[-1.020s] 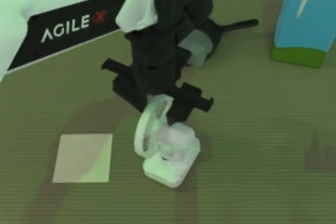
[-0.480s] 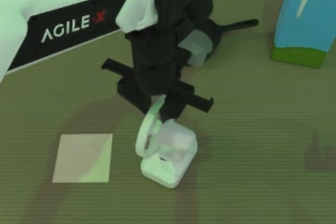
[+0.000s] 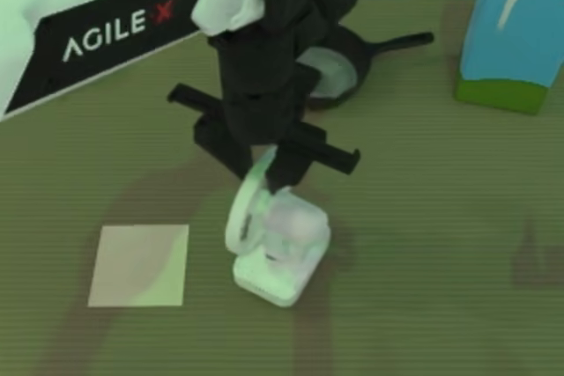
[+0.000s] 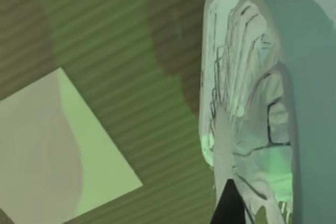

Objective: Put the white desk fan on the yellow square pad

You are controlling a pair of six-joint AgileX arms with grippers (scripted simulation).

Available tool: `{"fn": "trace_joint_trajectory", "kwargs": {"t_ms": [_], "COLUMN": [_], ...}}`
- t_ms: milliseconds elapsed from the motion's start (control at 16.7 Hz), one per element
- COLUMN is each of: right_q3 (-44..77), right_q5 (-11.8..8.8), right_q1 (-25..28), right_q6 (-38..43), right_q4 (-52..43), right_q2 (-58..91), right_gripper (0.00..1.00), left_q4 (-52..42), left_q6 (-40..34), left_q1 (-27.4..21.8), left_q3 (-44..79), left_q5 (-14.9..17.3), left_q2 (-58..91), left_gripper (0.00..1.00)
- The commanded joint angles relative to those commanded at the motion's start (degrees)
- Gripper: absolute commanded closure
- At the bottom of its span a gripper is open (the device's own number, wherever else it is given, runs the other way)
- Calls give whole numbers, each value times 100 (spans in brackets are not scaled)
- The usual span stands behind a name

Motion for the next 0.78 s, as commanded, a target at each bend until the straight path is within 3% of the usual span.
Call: {"fn": "trace_joint_trajectory", "kwargs": {"t_ms": [240,540,780], "right_q3": [0,0,0], "right_q5": [0,0,0], "right_q1": [0,0,0], "right_q6": [0,0,0], "right_q4": [0,0,0], "right_q2": [0,0,0], "right_gripper": [0,0,0], "left_q4": [-671,-719,-743], "left_q6": [-1,5,-607], "left_q1": [61,40,133], "left_q3": [666,714,558], "left_q5": [2,0,-6], "left_q2": [-2,-6,-106], "left_gripper": [100,100,100]}}
